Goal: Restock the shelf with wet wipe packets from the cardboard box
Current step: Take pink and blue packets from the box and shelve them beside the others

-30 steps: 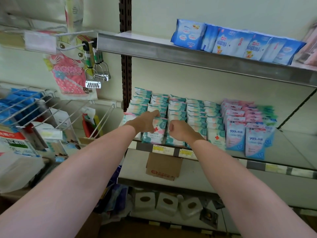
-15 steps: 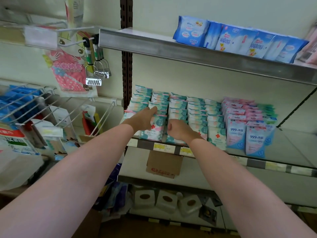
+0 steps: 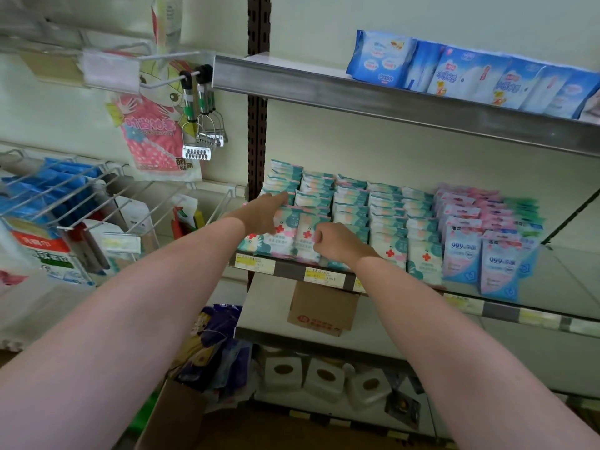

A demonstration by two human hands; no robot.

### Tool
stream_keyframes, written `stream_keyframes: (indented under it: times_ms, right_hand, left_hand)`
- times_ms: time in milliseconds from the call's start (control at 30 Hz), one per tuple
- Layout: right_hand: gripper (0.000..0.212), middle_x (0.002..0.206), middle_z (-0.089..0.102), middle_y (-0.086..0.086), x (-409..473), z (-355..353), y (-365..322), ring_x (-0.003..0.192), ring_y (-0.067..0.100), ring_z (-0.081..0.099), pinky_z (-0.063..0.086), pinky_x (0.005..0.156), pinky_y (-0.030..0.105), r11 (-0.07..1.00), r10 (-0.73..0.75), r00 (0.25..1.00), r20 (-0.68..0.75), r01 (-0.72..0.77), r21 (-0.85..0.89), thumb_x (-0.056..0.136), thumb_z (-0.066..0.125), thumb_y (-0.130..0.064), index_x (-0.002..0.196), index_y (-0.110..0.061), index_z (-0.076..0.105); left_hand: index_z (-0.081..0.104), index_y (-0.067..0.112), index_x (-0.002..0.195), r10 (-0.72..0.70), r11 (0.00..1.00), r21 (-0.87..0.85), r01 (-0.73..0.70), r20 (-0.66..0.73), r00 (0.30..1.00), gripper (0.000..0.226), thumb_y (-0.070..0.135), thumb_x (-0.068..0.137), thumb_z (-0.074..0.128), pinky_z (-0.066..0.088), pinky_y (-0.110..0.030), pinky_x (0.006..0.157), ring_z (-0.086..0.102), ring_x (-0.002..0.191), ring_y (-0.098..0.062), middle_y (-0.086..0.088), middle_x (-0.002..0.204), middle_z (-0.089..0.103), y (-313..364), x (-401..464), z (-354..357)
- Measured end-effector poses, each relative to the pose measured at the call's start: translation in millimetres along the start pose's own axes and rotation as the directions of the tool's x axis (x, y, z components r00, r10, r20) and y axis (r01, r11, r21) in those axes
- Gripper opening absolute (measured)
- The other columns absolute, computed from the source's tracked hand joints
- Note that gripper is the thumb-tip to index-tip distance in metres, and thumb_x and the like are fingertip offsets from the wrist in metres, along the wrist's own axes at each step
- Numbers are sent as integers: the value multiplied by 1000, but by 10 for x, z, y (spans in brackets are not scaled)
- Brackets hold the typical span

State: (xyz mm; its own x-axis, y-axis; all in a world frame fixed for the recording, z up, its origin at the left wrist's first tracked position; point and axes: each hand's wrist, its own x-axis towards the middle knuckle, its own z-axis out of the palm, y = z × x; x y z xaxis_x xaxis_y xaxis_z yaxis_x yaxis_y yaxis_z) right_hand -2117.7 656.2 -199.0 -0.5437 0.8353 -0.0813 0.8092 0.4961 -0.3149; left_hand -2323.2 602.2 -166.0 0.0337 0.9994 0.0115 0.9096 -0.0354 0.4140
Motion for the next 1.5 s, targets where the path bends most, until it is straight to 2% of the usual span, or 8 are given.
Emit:
stream_keyframes:
  times_ms: [67, 200, 433, 600, 733, 1000, 1200, 1500]
  right_hand:
    - [9, 102, 64, 7, 7, 14, -59, 95, 25, 60, 50, 82, 40, 1000, -7, 1000, 12, 7, -9, 90, 54, -11, 95, -12, 61]
    - [8, 114, 64, 3, 50, 46, -122, 106, 24, 60, 51, 86, 38, 1000, -17, 999, 34, 16, 10, 89, 54, -12, 88, -19, 57]
    - [5, 105, 64, 2, 99, 73, -152, 98, 24, 60, 52, 87, 40, 999, -30, 999, 32, 29, 13, 88, 55, -15, 90, -19, 58]
    - [4, 95, 62, 1, 112, 84, -178, 88, 23, 60, 52, 83, 41, 999, -36, 999, 24, 36, 1, 88, 56, -15, 87, -20, 57]
    - [4, 93, 63, 3, 114, 79, -155, 86, 25, 60, 52, 79, 40, 999, -29, 999, 15, 29, -13, 88, 55, -16, 87, -18, 58]
    - [4, 101, 63, 1, 88, 49, -1, 92, 23, 60, 51, 84, 37, 1000, 12, 1000, -3, -12, -12, 90, 58, -17, 92, -18, 61]
    - [3, 102, 62, 2, 77, 48, 23, 92, 23, 59, 48, 79, 35, 1000, 11, 1000, -5, -11, -23, 92, 57, -16, 92, -19, 59]
    - [5, 99, 64, 4, 57, 16, -50, 90, 23, 60, 52, 85, 40, 1000, -2, 1000, 7, 2, 8, 90, 57, -16, 93, -15, 61]
  left_hand:
    - [43, 17, 122, -17, 999, -28, 18, 46, 999, 55, -1, 79, 73, 41, -18, 58, 53, 77, -11, 1, 100, 51, -19, -27, -10]
    - [45, 13, 123, -13, 1000, -9, 13, 6, 1000, 54, 1, 79, 74, 43, -29, 79, 52, 94, -22, -4, 107, 51, -32, -68, 50]
    - [43, 20, 119, -30, 999, 37, 33, -96, 995, 50, 2, 82, 71, 50, -36, 79, 57, 92, -27, -7, 113, 46, -115, -106, -103]
    - [44, 18, 123, -12, 992, 122, 29, -140, 990, 47, 2, 85, 66, 37, -21, 59, 47, 70, -13, 0, 105, 39, -30, -125, 28]
    - [44, 19, 122, -6, 999, 41, 9, -82, 997, 49, 4, 83, 71, 41, -27, 67, 53, 86, -23, 0, 105, 42, -6, -69, 76]
    - [45, 18, 120, -16, 1000, 3, 16, -57, 998, 51, 2, 81, 73, 46, -31, 78, 53, 91, -23, -1, 106, 42, 4, 60, 243]
    - [44, 19, 135, -27, 986, 163, 41, -88, 996, 62, 13, 81, 74, 44, -45, 98, 42, 115, -32, -10, 124, 42, -42, 110, 255]
    - [46, 20, 134, -17, 973, 226, 47, -131, 991, 63, 5, 77, 69, 47, -43, 93, 44, 112, -28, -8, 127, 43, -21, 6, 181]
